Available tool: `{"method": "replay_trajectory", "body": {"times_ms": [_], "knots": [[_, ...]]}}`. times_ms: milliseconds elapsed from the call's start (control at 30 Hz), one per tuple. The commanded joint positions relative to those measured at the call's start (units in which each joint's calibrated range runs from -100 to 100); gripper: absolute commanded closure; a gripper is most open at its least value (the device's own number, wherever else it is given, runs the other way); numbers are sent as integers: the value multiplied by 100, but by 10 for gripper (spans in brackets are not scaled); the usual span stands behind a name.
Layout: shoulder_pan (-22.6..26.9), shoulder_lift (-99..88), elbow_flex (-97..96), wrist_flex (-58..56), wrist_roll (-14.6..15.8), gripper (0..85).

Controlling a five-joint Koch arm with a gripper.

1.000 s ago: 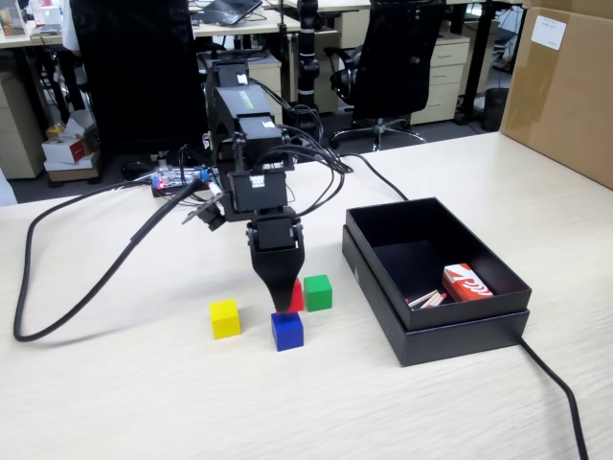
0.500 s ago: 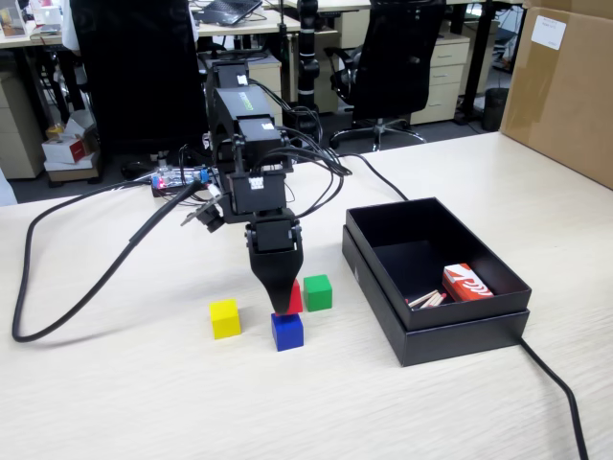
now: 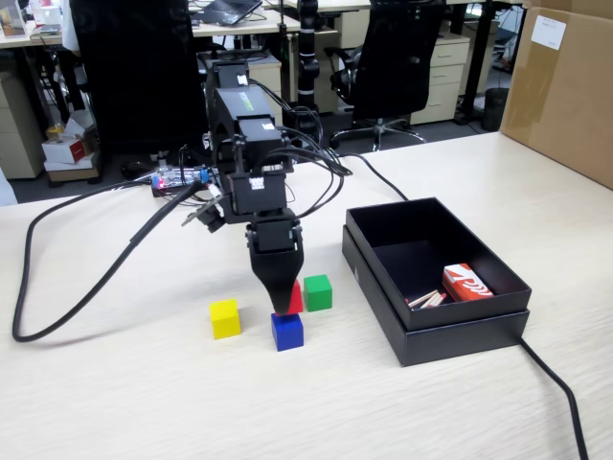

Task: Put the red cube on top of the blue cube

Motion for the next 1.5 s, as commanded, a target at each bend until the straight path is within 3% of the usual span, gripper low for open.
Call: {"method": "replay_trajectory", "body": {"times_ms": [0,167,400,467,1000,1233,1467], "knots": [[-10,-121,204,66,-20,605],[-15,-121,194,66,-10,597],[-10,-121,68,66,-5,375],[0,-201,58,66,-5,354],[205,-3965,-1637,238,15,366],[195,-6811,-3659,333,-44,366],[293,-9783,-6687,1111,-161,370]]}}
